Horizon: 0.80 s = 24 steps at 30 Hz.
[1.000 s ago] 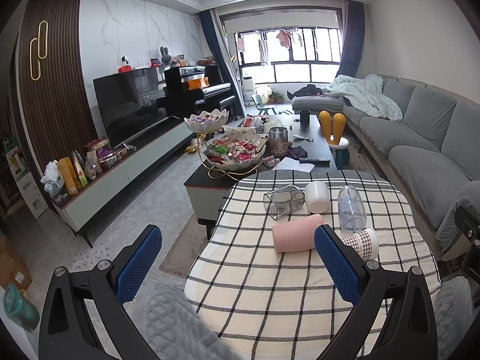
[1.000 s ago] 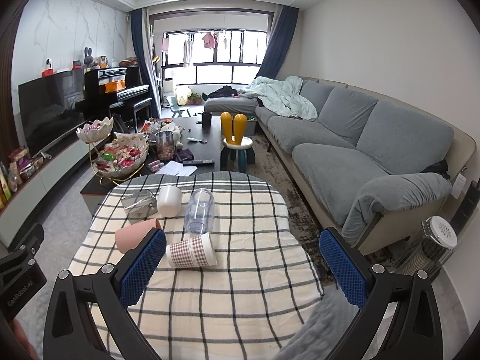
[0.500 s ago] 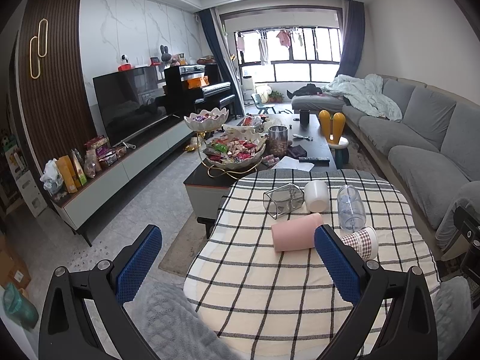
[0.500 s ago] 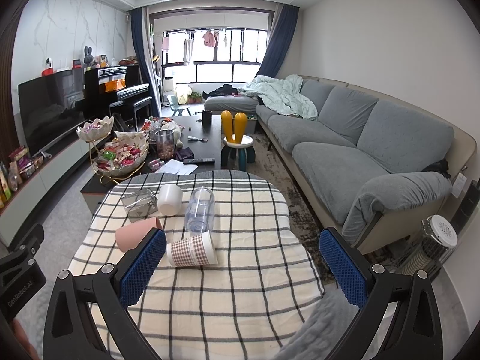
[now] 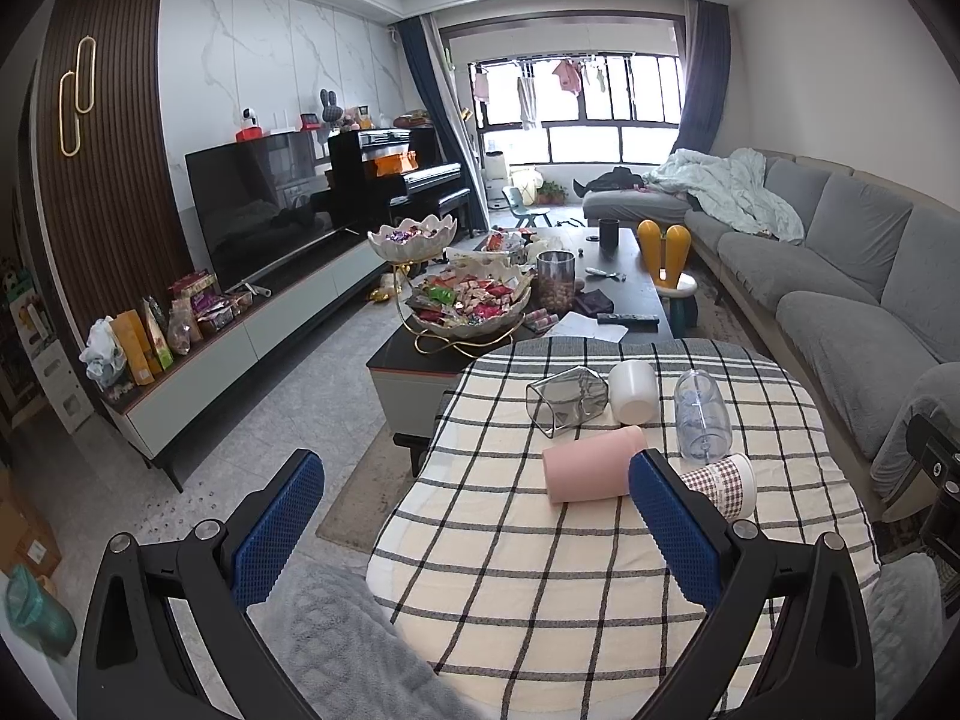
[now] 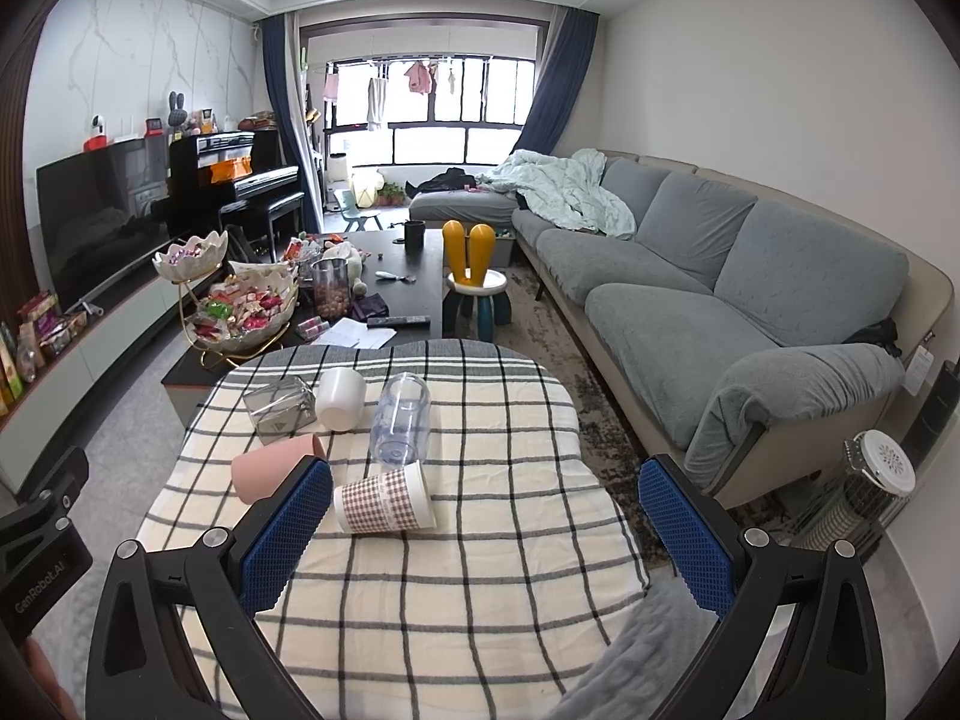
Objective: Flip cup upside down
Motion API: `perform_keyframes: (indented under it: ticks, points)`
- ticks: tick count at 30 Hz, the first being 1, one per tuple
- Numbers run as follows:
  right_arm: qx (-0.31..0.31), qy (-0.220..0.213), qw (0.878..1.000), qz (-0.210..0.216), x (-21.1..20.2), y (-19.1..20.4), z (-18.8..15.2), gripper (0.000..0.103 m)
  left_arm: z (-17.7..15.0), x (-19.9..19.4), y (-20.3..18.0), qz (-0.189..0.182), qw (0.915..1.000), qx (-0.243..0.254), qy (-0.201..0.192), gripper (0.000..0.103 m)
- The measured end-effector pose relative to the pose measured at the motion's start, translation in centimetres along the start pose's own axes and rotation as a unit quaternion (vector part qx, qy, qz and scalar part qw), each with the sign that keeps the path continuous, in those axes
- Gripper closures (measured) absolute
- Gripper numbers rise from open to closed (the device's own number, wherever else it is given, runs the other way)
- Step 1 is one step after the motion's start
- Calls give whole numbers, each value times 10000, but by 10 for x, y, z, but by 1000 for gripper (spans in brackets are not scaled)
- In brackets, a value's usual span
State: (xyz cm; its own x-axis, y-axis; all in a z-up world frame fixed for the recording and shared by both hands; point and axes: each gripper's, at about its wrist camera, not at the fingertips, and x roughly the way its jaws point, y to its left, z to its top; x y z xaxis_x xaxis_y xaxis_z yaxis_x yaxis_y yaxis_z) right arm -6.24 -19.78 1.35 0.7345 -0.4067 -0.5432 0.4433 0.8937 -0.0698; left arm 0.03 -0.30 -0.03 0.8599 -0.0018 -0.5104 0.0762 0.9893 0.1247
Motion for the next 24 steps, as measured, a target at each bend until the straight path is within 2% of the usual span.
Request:
perform_keyframes:
  ticks: [14,24]
  points:
    - [-91,18,10000,33,4,7,2,0,-1,2,1,4,10000,-7,10,0]
    - [-240,196,9993,220,35,24,10,0,3,31,9,75,9999,-114,77,0]
